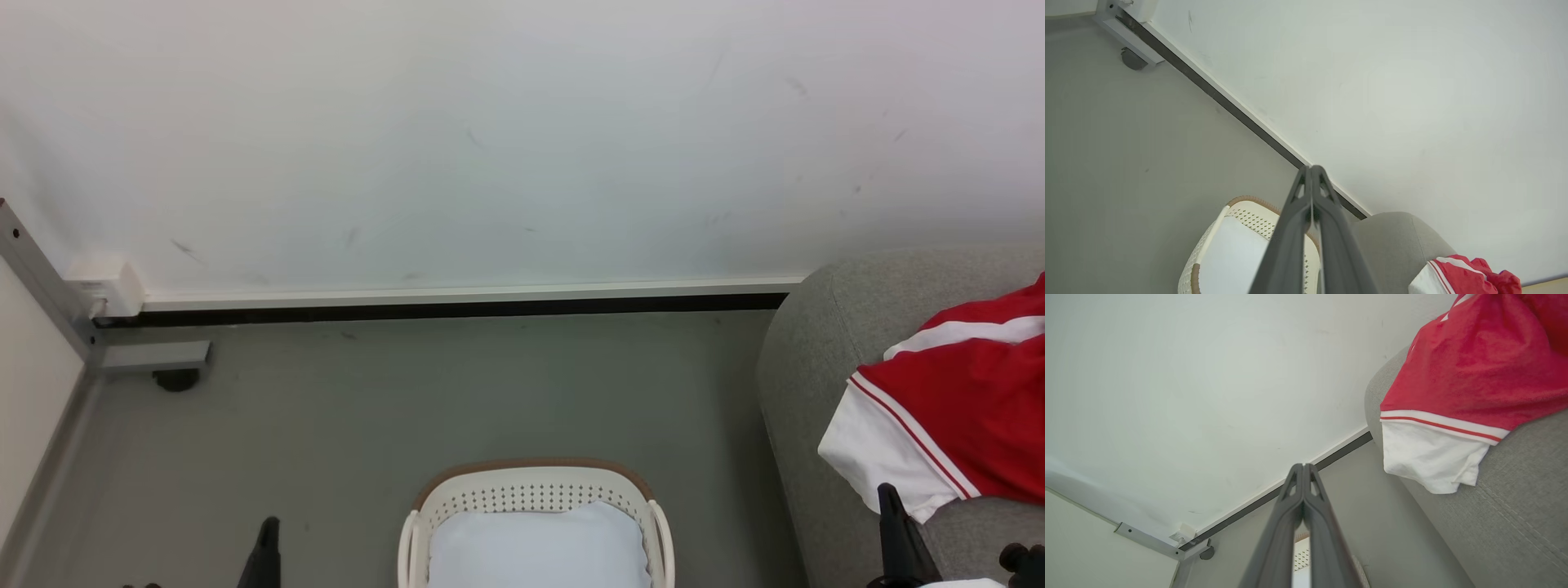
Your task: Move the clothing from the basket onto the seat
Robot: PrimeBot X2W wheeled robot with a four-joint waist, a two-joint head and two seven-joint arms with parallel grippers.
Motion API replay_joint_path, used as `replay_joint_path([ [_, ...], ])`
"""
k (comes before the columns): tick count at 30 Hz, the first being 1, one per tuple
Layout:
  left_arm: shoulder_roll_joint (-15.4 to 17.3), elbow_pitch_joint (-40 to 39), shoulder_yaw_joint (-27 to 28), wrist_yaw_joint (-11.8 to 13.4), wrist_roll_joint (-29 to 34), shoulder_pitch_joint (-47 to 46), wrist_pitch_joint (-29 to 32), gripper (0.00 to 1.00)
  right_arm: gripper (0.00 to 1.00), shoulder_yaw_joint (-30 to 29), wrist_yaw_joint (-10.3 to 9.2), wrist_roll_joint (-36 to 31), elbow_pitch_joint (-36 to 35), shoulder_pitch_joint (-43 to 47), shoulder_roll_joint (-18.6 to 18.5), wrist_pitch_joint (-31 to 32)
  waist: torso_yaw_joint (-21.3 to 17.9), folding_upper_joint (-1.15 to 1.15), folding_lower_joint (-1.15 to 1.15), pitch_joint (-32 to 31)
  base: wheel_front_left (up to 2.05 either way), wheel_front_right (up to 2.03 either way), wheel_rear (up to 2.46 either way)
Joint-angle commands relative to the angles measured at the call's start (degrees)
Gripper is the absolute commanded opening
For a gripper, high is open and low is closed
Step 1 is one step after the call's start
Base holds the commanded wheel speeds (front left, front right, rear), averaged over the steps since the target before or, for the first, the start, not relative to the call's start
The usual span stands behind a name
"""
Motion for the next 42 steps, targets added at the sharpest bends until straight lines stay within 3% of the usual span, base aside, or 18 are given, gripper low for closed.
replay_joint_path([
  [1,0.1,-0.7,0.5,-0.4,-2.2,-1.5,0.6,0.00,0.00,-0.5,-0.03,2.5,-1.1,-1.5,-0.4,0.5,0.0,0.00,0.00,0.0,0.00,0.00,0.00],
  [42,-0.3,-0.6,3.0,-0.7,-26.4,-5.5,7.4,0.00,0.00,-4.1,-0.07,28.0,-2.9,-3.3,-0.6,7.3,0.3,0.00,0.00,1.0,0.00,0.00,0.00],
])
